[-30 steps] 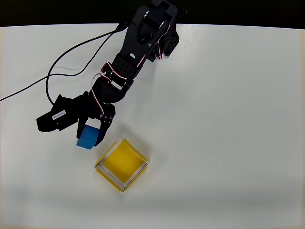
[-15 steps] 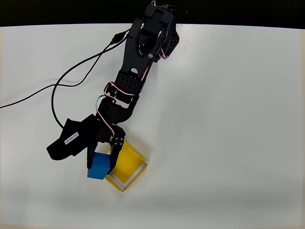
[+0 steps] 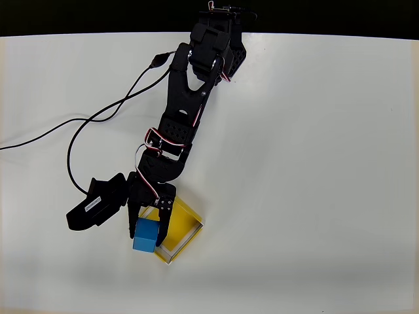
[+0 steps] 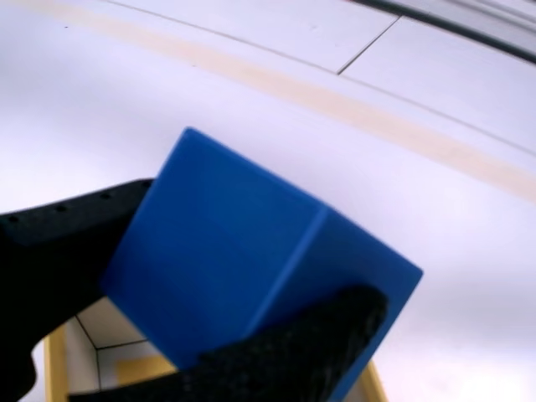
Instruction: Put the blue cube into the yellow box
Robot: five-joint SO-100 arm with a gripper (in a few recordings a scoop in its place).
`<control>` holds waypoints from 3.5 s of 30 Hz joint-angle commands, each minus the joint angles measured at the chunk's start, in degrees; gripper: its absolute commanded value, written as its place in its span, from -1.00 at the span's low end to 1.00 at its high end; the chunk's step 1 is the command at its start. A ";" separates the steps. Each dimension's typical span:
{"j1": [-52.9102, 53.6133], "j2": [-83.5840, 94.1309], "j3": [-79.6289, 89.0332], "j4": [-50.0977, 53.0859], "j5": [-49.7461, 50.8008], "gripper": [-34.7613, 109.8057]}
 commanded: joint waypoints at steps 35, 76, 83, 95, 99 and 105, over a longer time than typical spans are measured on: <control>-2.72 -1.32 1.93 -2.99 5.19 -0.03; -14.68 85.52 43.42 69.43 8.09 -0.37; -13.18 98.53 51.77 86.48 7.21 -0.38; -11.78 102.92 60.29 94.13 4.66 -0.37; -13.36 102.92 60.38 93.34 5.80 -0.37; -16.79 103.01 60.38 94.13 3.60 -0.36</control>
